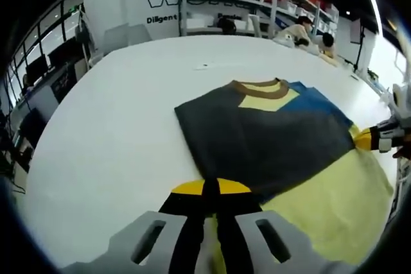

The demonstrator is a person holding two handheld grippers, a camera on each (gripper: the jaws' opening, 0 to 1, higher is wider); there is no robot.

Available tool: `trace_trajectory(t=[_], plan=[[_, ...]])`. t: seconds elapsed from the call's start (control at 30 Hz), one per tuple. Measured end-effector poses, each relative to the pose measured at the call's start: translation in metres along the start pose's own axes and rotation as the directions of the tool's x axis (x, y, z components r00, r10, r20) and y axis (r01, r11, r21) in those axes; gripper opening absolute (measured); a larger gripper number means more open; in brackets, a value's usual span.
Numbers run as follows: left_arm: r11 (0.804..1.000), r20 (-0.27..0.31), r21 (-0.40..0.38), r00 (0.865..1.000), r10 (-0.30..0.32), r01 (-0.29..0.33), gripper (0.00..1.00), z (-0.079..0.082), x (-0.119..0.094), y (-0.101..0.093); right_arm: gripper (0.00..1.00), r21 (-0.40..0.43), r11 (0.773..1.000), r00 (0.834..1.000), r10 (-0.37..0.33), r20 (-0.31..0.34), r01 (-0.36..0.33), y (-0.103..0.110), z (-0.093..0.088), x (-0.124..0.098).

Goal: Fold the garment on the visible template until the final outline fits inside the template.

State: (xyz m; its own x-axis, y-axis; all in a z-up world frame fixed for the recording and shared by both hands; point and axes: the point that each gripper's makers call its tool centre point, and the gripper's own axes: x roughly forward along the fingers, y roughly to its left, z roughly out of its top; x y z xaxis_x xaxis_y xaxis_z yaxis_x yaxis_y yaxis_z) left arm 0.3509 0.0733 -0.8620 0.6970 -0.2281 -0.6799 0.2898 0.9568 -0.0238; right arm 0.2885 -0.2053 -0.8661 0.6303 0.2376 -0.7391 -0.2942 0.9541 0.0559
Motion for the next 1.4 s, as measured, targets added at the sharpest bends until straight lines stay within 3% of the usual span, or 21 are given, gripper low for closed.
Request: trace_trajectory(t=[0.3, 0.37, 0.4, 0.43, 0.47, 0.5, 0.53, 0.6, 0.83, 0.9, 0.97, 1.0, 1.2, 1.4], plan=[[0.999, -0.016, 0.038, 0.999, 0.032, -0.032, 0.05, -0.003, -0.005, 0.021, 0.00, -0.037, 0.998, 0.999, 0.040, -0.006, -0.041, 0.020, 0.005, 0.006], [0.996, -0.023, 0.059, 0.998, 0.065, -0.063, 0.05, -0.004, -0.008, 0.031, 0.00, -0.090, 0.996, 0.999, -0.009, -0.044, 0.005, 0.013, 0.000, 0.005], [0.996, -0.025, 0.063, 0.998, 0.064, -0.063, 0.05, -0.005, -0.008, 0.032, 0.00, -0.091, 0.996, 1.000, 0.014, -0.006, -0.015, 0.017, 0.006, 0.007], [0.997, -0.026, 0.045, 0.997, 0.071, -0.070, 0.04, -0.006, -0.010, 0.036, 0.00, -0.081, 0.997, 1.000, 0.011, -0.019, -0.012, 0.017, 0.004, 0.006], [0.999, -0.022, 0.014, 0.999, 0.044, -0.044, 0.04, -0.006, -0.010, 0.031, 0.00, -0.028, 0.999, 0.999, 0.047, 0.008, -0.047, 0.023, 0.007, 0.007], [0.997, -0.026, 0.072, 0.999, 0.034, -0.033, 0.05, -0.006, -0.009, 0.032, 0.00, 0.008, 0.996, 0.996, 0.088, -0.003, -0.088, 0.030, 0.005, 0.007], [0.992, -0.026, 0.120, 0.999, 0.042, -0.038, 0.05, -0.005, -0.010, 0.035, 0.00, 0.011, 0.996, 0.996, 0.086, -0.008, -0.086, 0.029, 0.004, 0.008], [0.997, -0.028, 0.071, 0.999, 0.043, -0.041, 0.05, -0.007, -0.010, 0.033, 0.00, -0.016, 0.998, 0.998, 0.058, -0.005, -0.058, 0.025, 0.006, 0.008], [0.997, -0.029, 0.058, 0.999, 0.043, -0.041, 0.05, -0.006, -0.011, 0.033, 0.00, -0.023, 0.998, 0.999, 0.054, -0.008, -0.054, 0.024, 0.005, 0.008], [0.998, -0.029, 0.030, 0.998, 0.063, -0.062, 0.11, -0.006, -0.012, 0.038, 0.00, -0.022, 0.998, 0.999, 0.054, -0.007, -0.054, 0.024, 0.005, 0.008], [0.999, -0.031, 0.018, 0.998, 0.049, -0.048, 0.13, -0.006, -0.013, 0.038, 0.00, -0.018, 0.998, 0.998, 0.066, 0.018, -0.065, 0.026, 0.008, 0.007], [0.999, -0.029, 0.007, 0.999, 0.042, -0.041, 0.14, -0.005, -0.015, 0.038, 0.00, 0.036, 0.996, 0.993, 0.076, 0.094, -0.080, 0.029, 0.020, 0.005], [0.999, -0.026, -0.012, 0.999, 0.045, -0.045, 0.46, -0.004, -0.019, 0.043, 0.33, 0.043, 0.993, 0.989, 0.109, 0.104, -0.113, 0.035, 0.027, -0.002], [1.000, 0.000, 0.018, 1.000, 0.026, -0.026, 0.64, 0.001, -0.032, 0.040, 0.62, 0.029, 0.989, 0.984, 0.143, 0.108, -0.147, 0.044, 0.026, -0.010]])
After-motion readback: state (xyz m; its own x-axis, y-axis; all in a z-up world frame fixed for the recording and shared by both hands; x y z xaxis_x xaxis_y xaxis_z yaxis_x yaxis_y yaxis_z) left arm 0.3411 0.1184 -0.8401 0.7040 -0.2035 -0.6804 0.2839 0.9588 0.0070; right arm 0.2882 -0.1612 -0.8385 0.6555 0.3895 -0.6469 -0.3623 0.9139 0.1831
